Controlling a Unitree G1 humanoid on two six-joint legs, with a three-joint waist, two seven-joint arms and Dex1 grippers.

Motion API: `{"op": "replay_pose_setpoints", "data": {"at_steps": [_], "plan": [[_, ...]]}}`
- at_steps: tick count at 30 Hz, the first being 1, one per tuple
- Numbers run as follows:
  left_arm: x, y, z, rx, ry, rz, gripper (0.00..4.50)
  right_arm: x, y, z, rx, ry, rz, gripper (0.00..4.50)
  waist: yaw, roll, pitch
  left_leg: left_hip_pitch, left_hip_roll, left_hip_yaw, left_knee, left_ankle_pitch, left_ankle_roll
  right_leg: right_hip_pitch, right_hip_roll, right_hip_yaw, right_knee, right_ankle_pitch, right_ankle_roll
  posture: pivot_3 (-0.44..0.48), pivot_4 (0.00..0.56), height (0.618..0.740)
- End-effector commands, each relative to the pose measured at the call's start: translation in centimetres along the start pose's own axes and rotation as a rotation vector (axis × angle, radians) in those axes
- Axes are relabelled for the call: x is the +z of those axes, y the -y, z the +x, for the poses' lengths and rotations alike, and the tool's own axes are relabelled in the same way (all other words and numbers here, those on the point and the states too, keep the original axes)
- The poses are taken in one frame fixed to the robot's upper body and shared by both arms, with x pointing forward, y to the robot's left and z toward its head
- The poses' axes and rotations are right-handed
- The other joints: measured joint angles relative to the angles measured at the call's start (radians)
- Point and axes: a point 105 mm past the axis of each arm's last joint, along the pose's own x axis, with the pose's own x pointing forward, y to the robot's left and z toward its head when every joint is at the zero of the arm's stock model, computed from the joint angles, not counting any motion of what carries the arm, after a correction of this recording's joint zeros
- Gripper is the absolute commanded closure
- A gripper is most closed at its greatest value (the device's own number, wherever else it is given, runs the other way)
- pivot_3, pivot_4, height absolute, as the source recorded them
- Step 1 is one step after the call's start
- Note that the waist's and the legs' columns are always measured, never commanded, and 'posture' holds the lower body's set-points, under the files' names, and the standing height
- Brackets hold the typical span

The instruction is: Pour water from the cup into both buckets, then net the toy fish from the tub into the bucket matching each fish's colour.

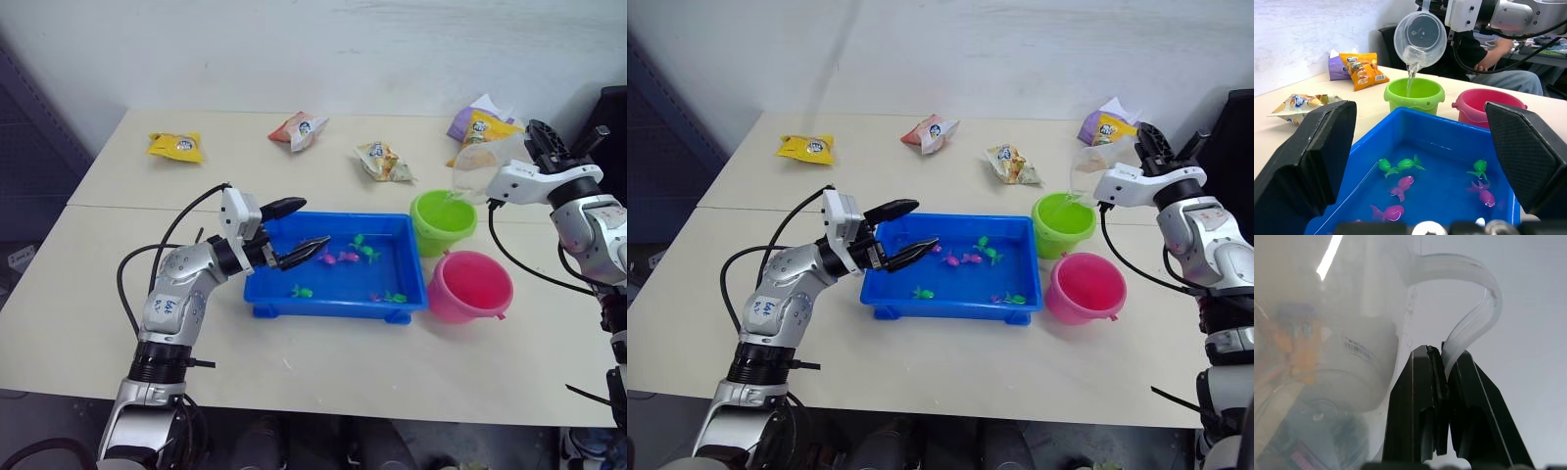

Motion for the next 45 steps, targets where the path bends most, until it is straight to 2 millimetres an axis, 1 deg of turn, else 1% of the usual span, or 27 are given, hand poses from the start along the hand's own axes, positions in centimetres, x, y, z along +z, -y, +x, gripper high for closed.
{"op": "replay_pose_setpoints", "data": {"at_steps": [1,12,17,23,26,27,30,33,34,35,39,41,43,45], "plan": [[0.8,0.1,0.1,-0.007,0.024,0.039,0.00,-0.8,2.9,0.2,-0.097,-0.003,-0.040,4.34,-0.001,0.000,0.000,0.000,0.000,0.000,0.000,0.000,0.000,0.000,0.000,0.000,0.000,0.000,0.000,0.000,0.150,0.738],[1.0,-0.1,0.2,-0.001,0.030,0.041,0.00,-0.8,3.1,-0.2,-0.116,0.006,-0.067,4.34,0.000,0.000,0.000,0.000,0.000,0.000,0.000,0.000,0.000,0.000,0.000,0.000,0.000,0.000,0.000,0.000,0.150,0.738],[1.1,-0.2,-0.1,-0.004,0.023,0.043,0.00,-1.0,3.2,-0.3,-0.120,0.001,-0.069,4.34,0.000,0.000,0.000,0.000,0.000,0.000,0.000,0.000,0.000,0.000,0.000,0.000,0.000,0.000,0.000,0.000,0.150,0.738],[1.1,0.0,0.0,-0.006,0.024,0.040,0.00,-1.1,2.9,-0.5,-0.115,-0.017,-0.024,4.34,0.000,0.000,0.000,0.000,0.000,0.000,0.000,0.000,0.000,0.000,0.000,0.000,0.000,0.000,0.000,0.000,0.150,0.738],[1.1,0.1,0.1,-0.007,0.025,0.037,0.00,-1.2,2.3,-0.9,-0.099,-0.034,0.026,4.34,0.001,0.000,0.000,0.000,0.000,0.000,0.000,0.000,0.000,0.000,0.000,0.000,0.000,0.000,0.000,0.000,0.150,0.738],[1.1,0.1,0.1,-0.007,0.025,0.037,0.00,-1.1,2.3,-1.1,-0.103,-0.032,0.008,4.34,0.001,0.000,0.000,0.000,0.000,0.000,0.000,0.000,0.000,0.000,0.000,0.000,0.000,0.000,0.000,0.000,0.150,0.738],[1.1,0.1,0.0,-0.005,0.023,0.037,0.00,-1.1,2.6,-1.4,-0.117,-0.033,0.026,4.34,0.000,0.000,0.000,0.000,0.000,0.000,0.000,0.000,0.000,0.000,0.000,0.000,0.000,0.000,0.000,0.000,0.150,0.738],[1.2,0.1,0.0,-0.007,0.020,0.036,0.00,-1.2,2.3,-1.6,-0.113,-0.060,0.167,4.34,-0.001,0.000,0.000,0.000,0.000,0.000,0.000,0.000,0.000,0.000,0.000,0.000,0.000,0.000,0.000,0.000,0.150,0.738],[1.2,0.1,0.0,-0.009,0.019,0.036,0.00,-1.7,1.9,-1.6,-0.102,-0.103,0.288,4.34,-0.001,0.000,0.000,0.000,0.000,0.000,0.000,0.000,0.000,0.000,0.000,0.000,0.000,0.000,0.000,0.000,0.150,0.738],[1.2,0.1,0.0,-0.011,0.018,0.036,0.00,-1.9,1.5,-1.7,-0.092,-0.129,0.373,4.34,-0.001,0.000,0.000,0.000,0.000,0.000,0.000,0.000,0.000,0.000,0.000,0.000,0.000,0.000,0.000,0.000,0.150,0.738],[1.2,0.2,0.0,-0.017,0.013,0.036,0.00,-2.9,-1.0,-2.3,0.003,-0.249,0.738,4.34,0.001,-0.001,0.000,0.000,0.001,-0.001,0.001,0.000,0.000,0.001,0.000,-0.001,0.000,0.000,0.000,0.000,0.150,0.738],[1.3,0.1,0.0,-0.018,0.012,0.036,0.00,-2.9,-1.6,-2.6,0.031,-0.269,0.836,4.34,0.002,0.000,0.000,0.000,0.000,-0.001,0.001,0.000,0.001,0.001,0.000,-0.001,0.000,0.000,0.001,0.000,0.150,0.738],[1.3,0.1,-0.1,-0.023,0.005,0.038,0.00,-4.2,-1.9,-3.8,-0.011,-0.358,1.057,4.34,0.002,0.000,0.000,0.000,0.000,-0.001,0.001,-0.001,0.001,0.001,0.000,-0.001,0.000,0.000,0.001,0.000,0.150,0.738],[1.6,0.3,-0.2,-0.043,0.006,0.035,0.00,-5.1,-2.1,-5.0,-0.055,-0.418,1.229,4.34,0.003,0.000,0.000,0.000,0.001,-0.002,0.001,-0.001,0.001,0.001,0.000,-0.001,0.000,0.000,0.001,0.000,0.150,0.738]]}}
